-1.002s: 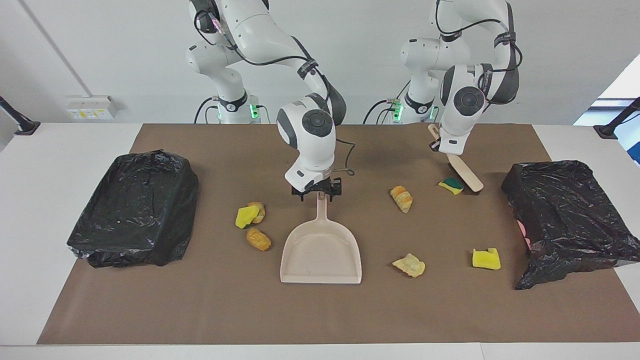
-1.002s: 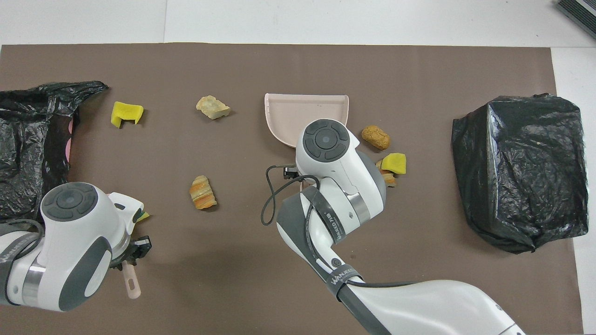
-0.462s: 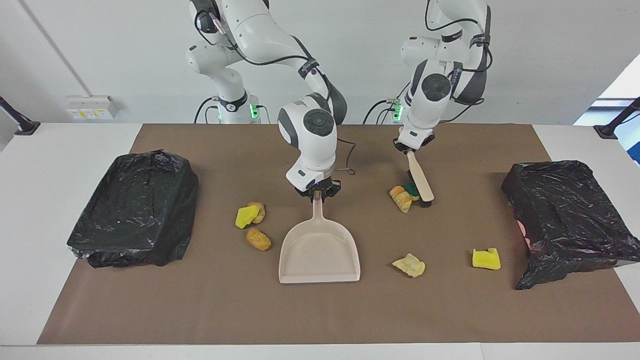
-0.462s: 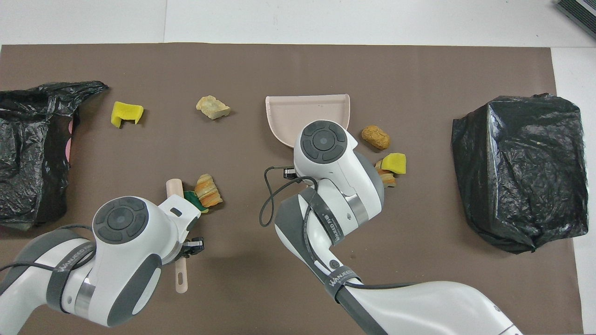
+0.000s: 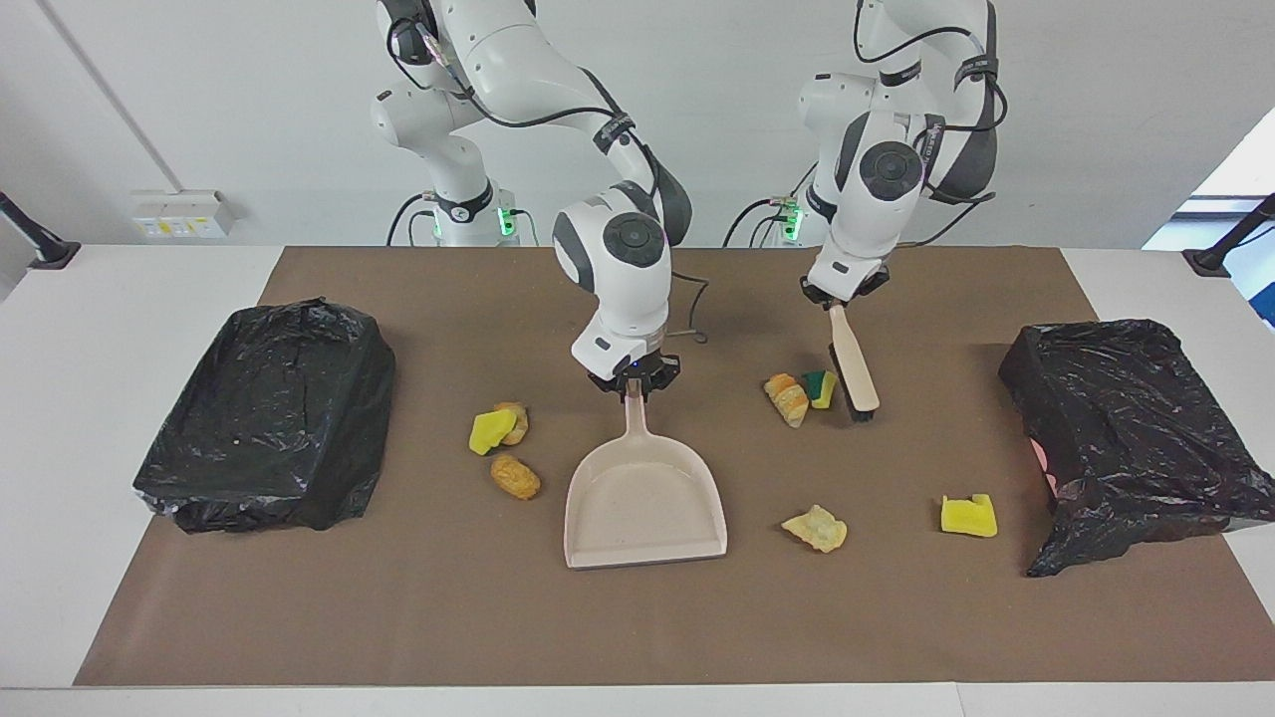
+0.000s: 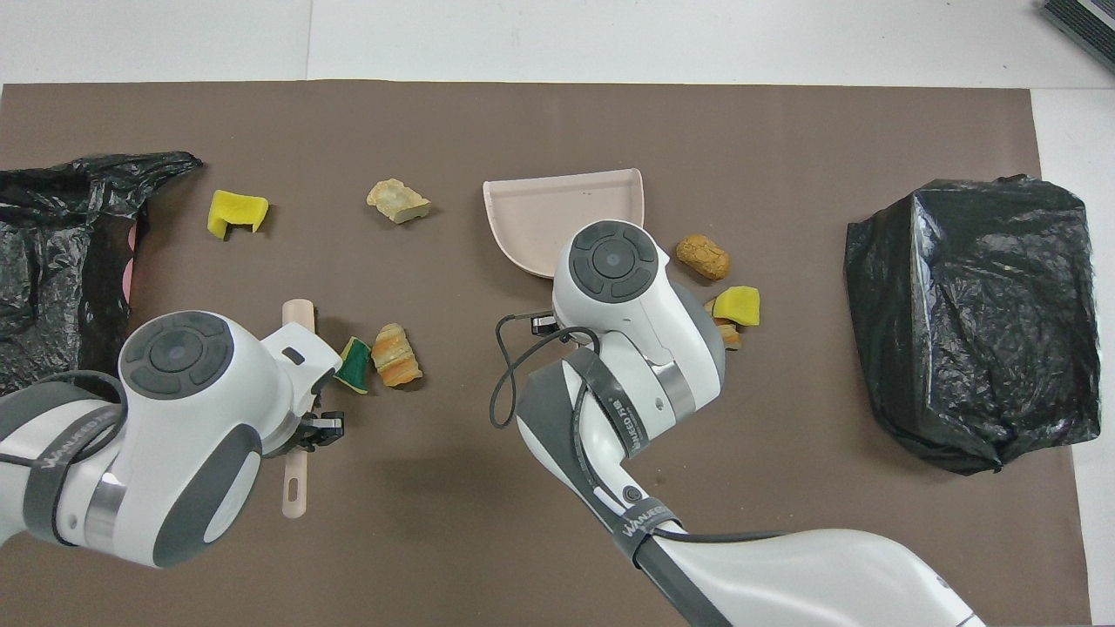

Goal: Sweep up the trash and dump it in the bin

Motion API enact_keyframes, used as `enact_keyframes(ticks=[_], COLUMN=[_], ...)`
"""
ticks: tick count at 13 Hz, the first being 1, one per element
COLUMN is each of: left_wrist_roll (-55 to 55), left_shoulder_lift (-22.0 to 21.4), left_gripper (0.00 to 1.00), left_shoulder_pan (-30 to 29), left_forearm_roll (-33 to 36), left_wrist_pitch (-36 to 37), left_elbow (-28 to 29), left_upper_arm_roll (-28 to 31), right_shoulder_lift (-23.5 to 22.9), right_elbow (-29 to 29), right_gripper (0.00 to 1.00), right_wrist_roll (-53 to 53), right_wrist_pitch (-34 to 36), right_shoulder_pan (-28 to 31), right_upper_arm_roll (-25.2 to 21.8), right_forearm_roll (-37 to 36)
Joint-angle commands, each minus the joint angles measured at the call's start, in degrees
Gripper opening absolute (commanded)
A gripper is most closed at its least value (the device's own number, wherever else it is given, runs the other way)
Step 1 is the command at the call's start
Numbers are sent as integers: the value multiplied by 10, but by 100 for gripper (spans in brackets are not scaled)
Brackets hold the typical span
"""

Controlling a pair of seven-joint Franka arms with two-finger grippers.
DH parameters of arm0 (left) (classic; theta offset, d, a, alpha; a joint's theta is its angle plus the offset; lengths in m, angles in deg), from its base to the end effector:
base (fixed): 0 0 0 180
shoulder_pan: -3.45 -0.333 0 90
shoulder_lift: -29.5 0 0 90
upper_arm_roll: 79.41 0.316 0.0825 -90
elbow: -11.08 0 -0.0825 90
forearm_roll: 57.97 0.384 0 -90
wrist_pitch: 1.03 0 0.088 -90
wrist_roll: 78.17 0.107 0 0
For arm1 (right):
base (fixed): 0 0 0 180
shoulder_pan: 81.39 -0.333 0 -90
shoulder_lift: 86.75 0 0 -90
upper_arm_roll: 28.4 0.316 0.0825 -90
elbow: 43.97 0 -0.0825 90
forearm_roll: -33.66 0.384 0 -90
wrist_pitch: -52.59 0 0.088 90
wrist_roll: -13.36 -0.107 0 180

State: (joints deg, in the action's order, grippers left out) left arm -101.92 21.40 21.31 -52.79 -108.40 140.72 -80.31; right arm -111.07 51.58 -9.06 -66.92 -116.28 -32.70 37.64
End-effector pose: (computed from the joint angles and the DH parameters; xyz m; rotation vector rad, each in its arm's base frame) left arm 0.4442 -0.1437 0.4019 -2.9575 -0.0736 0.2971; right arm 0.5695 0.3468 0.3604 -3.1121 -0.1788 0.0272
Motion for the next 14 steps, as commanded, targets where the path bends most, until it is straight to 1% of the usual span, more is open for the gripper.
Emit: enact_keyframes(ticks=[1,3,4,6,7,9,10,11,14], left_wrist_roll=[62,125,167,218,230,234,234,235,239], left_shoulder_lift=[43,71,93,154,187,249,262,271,279], left_gripper=[0,0,0,0,0,0,0,0,0], left_shoulder_pan=[-58,-113,-136,-174,-184,-197,-202,-208,-195], left_forearm_roll=[20,44,62,83,90,102,101,101,100], left_wrist_pitch=[4,-27,-45,-59,-61,-85,-113,-127,-131], left_elbow=[-55,-88,-110,-180,-220,-271,-273,-273,-272], left_upper_arm_roll=[-2,-2,-2,-2,-2,-2,-2,-2,-9], right_shoulder_lift=[42,70,83,101,106,116,117,117,128], right_elbow=[22,44,53,78,83,108,112,112,133], right_gripper=[0,0,0,0,0,0,0,0,0], right_wrist_roll=[126,232,290,389,436,498,516,556,594], right_wrist_pitch=[4,24,36,39,39,30,29,36,41], right_shoulder_pan=[18,34,39,43,42,42,42,42,32], right_upper_arm_roll=[1,1,-1,1,1,1,1,1,3], right_forearm_roll=[21,10,7,-41,-54,-55,-55,-59,-85])
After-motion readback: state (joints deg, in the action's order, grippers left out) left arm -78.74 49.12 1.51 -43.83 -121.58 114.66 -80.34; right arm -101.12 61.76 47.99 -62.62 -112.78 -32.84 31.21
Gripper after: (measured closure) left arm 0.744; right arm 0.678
